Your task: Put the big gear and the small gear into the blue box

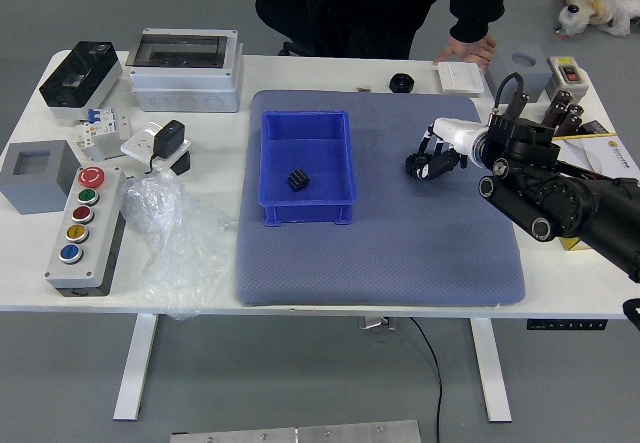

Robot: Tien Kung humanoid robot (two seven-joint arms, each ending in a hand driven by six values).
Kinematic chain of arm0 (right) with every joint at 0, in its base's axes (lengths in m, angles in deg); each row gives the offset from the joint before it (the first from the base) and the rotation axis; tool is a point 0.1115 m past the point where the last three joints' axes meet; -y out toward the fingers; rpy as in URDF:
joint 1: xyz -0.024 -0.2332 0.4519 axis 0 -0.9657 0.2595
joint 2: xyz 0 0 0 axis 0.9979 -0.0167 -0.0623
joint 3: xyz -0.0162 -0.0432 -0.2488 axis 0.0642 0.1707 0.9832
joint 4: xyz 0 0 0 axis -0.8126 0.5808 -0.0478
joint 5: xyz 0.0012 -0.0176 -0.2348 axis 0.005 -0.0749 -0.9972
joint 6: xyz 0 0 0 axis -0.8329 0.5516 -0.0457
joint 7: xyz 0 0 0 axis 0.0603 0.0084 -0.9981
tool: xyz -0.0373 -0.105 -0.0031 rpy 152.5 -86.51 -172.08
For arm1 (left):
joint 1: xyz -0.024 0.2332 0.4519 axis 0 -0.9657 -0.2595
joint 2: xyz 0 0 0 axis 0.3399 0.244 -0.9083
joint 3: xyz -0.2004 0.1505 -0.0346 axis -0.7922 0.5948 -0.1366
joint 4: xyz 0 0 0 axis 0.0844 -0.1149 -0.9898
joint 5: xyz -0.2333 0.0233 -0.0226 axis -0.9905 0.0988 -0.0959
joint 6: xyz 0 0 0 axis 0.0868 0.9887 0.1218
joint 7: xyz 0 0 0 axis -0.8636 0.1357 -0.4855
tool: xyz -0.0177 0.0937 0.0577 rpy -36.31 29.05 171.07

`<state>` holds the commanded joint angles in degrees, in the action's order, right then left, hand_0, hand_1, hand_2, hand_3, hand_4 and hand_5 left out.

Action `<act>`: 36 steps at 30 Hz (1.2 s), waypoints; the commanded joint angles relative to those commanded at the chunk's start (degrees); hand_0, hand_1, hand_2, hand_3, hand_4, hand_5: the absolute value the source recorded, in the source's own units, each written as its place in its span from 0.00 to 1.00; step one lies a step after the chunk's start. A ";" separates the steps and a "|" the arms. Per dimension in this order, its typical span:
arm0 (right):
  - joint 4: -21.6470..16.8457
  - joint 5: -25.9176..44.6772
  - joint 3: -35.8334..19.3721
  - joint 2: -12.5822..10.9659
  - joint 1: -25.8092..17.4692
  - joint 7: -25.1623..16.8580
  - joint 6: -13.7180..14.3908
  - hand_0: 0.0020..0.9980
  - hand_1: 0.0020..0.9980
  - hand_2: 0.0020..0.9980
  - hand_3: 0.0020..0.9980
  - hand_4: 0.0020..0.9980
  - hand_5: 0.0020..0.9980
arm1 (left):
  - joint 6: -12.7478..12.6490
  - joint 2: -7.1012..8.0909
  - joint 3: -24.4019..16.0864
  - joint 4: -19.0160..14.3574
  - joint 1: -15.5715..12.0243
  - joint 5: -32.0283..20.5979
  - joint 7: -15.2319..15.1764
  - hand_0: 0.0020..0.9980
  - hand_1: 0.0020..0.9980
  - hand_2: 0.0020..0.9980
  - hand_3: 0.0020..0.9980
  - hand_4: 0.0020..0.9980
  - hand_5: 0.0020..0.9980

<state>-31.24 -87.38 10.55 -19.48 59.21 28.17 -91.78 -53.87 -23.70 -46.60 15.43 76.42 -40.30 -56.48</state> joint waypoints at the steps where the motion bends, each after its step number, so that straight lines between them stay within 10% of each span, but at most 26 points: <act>1: -0.06 -0.09 -0.26 -0.07 -0.03 0.03 0.03 0.30 0.37 0.47 0.62 0.66 0.24 | 0.00 0.00 -0.02 0.00 -0.02 0.00 0.00 0.86 0.83 0.83 0.78 0.60 0.37; 22: -2.40 -2.98 -4.50 -2.10 -0.49 1.06 0.15 0.31 0.37 0.46 0.60 0.62 0.26 | -0.02 0.09 -0.53 0.00 -0.30 0.15 0.00 0.86 0.83 0.83 0.78 0.60 0.37; 36: -11.03 -10.39 -11.62 -5.31 -1.61 3.45 -0.46 0.31 0.37 0.45 0.60 0.61 0.26 | 0.05 0.31 -1.18 -0.05 -0.62 0.47 -0.03 0.86 0.83 0.83 0.78 0.60 0.37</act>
<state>-42.27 -97.77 -1.08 -24.79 57.61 31.62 -92.24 -53.82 -23.40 -47.77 15.38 75.81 -39.83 -56.51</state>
